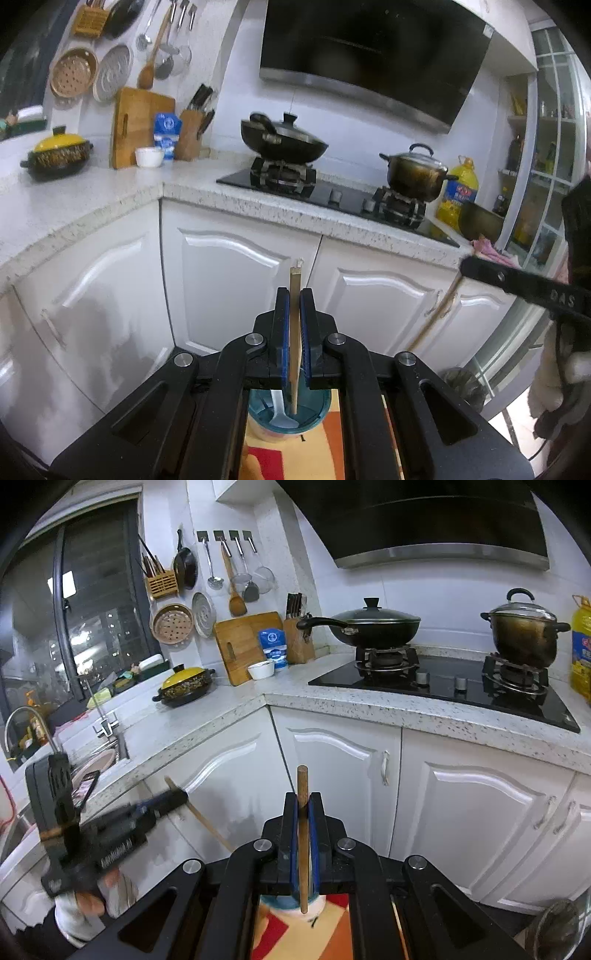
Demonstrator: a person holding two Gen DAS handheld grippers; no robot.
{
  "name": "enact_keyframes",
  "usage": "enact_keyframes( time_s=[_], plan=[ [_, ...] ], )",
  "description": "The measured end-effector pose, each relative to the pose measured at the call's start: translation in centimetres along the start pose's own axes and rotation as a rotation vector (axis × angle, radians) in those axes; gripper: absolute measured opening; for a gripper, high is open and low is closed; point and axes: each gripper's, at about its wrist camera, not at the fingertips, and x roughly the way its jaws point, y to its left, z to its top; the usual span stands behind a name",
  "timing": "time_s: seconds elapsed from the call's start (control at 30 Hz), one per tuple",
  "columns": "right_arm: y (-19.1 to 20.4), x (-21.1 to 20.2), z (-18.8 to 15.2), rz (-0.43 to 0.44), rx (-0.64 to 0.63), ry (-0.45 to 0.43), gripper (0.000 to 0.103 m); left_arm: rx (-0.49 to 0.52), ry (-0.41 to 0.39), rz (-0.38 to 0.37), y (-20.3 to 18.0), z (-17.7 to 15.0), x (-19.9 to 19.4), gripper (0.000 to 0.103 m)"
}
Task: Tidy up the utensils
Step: 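Lift both chopsticks up over the floral holder with both tools, then drop both chopsticks into the holder by opening both tools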
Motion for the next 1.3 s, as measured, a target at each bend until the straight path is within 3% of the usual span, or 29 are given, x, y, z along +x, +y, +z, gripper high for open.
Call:
enact_keyframes(
  time_s=[0.2, 0.47, 0.77, 0.83, 0.87, 1.17, 1.3],
  plan=[
    [-0.6, 5.3, -0.2, -0.017, 0.014, 0.036, 0.005, -0.024, 0.069, 0.002, 0.2, -1.8, 3.3, 0.004],
    [-2.3, 11.7, -3.6, -0.015, 0.057, 0.161, 0.005, -0.018, 0.153, 0.016, 0.1, -4.4, 6.1, 0.004],
    [-4.3, 14.1, -6.2, -0.009, 0.12, 0.239, 0.006, -0.044, 0.176, 0.025, 0.9, -5.1, 6.9, 0.004],
    [-4.4, 14.0, -6.4, 0.0, 0.134, 0.243, 0.023, -0.05, 0.179, 0.019, 0.9, -5.1, 6.8, 0.004],
    [-4.5, 13.7, -6.5, 0.0, 0.137, 0.243, 0.025, -0.054, 0.179, 0.016, 0.9, -5.2, 6.7, 0.005],
    [-4.1, 11.4, -7.8, 0.014, 0.134, 0.248, 0.027, -0.04, 0.166, 0.024, 0.5, -5.4, 4.9, 0.038],
    [-3.9, 10.5, -8.6, 0.009, 0.151, 0.254, 0.03, -0.062, 0.156, 0.035, 0.7, -5.9, 4.1, 0.046]
  ],
)
